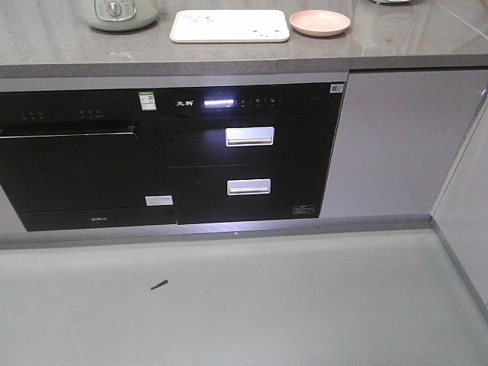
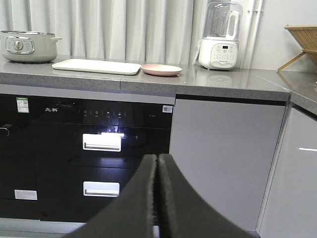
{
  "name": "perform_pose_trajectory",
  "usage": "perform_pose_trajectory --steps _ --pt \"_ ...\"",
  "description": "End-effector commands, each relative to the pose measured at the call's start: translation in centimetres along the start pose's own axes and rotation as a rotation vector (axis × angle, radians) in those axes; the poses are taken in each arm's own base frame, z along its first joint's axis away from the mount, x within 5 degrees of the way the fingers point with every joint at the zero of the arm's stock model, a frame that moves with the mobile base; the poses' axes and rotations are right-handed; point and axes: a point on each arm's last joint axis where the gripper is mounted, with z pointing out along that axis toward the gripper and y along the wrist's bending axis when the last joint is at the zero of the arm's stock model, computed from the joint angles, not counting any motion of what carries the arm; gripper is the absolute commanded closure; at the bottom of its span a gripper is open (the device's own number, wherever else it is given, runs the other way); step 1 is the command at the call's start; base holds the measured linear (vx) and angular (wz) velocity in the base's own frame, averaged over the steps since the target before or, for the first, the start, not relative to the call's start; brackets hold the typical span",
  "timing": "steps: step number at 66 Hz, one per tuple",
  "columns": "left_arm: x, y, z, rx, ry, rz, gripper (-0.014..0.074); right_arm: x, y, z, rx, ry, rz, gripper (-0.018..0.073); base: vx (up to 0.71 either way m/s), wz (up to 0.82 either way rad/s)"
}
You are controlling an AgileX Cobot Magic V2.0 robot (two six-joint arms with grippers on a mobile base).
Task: Transfer vegetables to tray and serve
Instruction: 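Drive the base toward the counter with the pot, tray and plate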
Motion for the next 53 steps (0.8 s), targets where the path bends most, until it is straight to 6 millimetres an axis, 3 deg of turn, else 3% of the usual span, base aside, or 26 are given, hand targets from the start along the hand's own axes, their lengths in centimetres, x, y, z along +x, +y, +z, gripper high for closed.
perform_pose_trajectory --steps 1,53 --pt "0.07 -0.17 -0.02 0.032 -0.052 -0.003 0.0602 -0.04 0.16 0.07 -0.012 -0.045 -0.007 0.0568 0.08 0.0" --pt "0.07 -0.17 -0.02 0.032 -0.052 -0.003 0.0602 -0.04 0.16 0.07 -0.012 -0.045 -0.007 0.0568 0.08 -0.01"
